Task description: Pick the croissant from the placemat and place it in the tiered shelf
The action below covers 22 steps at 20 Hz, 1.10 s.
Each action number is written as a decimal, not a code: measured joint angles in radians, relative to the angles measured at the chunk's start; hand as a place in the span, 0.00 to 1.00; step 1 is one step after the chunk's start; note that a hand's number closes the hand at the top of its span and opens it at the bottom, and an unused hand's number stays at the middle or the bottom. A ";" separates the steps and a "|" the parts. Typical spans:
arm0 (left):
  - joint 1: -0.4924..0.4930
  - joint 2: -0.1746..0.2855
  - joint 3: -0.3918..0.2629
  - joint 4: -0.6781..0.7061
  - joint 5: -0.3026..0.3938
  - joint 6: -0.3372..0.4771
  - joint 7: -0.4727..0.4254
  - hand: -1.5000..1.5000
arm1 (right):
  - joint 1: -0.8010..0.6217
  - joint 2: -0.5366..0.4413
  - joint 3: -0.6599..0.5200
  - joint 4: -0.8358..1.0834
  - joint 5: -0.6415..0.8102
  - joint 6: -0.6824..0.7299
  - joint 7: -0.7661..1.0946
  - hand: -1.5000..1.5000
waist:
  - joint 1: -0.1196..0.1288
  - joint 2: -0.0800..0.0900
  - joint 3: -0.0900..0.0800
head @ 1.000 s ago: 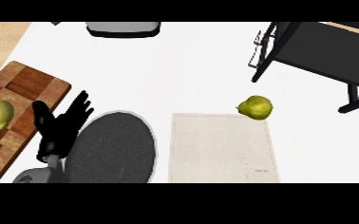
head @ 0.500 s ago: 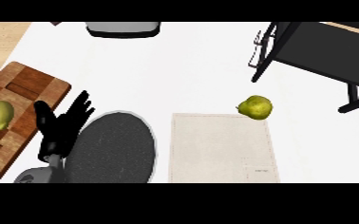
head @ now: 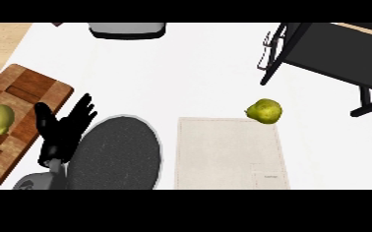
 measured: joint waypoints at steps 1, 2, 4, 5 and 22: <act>0.001 -0.004 -0.001 -0.002 -0.001 0.004 0.001 0.50 | -0.003 -0.010 -0.020 0.002 -0.019 -0.005 -0.003 0.00 | 0.000 0.000 0.000; 0.000 -0.001 0.003 0.004 0.000 -0.002 -0.006 0.50 | -0.010 -0.013 -0.033 0.005 -0.029 -0.025 -0.002 0.00 | 0.000 0.000 0.000; 0.002 -0.008 -0.005 -0.004 -0.008 0.007 0.001 0.50 | -0.004 -0.034 -0.057 -0.002 -0.044 -0.055 -0.008 0.00 | -0.002 0.000 0.000; 0.004 -0.008 -0.005 -0.009 -0.009 0.010 0.006 0.50 | -0.006 -0.046 -0.063 -0.008 -0.044 -0.072 0.001 0.00 | -0.003 -0.001 0.000; 0.017 -0.026 0.002 -0.006 -0.025 0.019 -0.022 0.50 | 0.202 -0.355 -0.291 -0.057 -0.205 -0.052 0.042 0.00 | -0.019 -0.005 0.000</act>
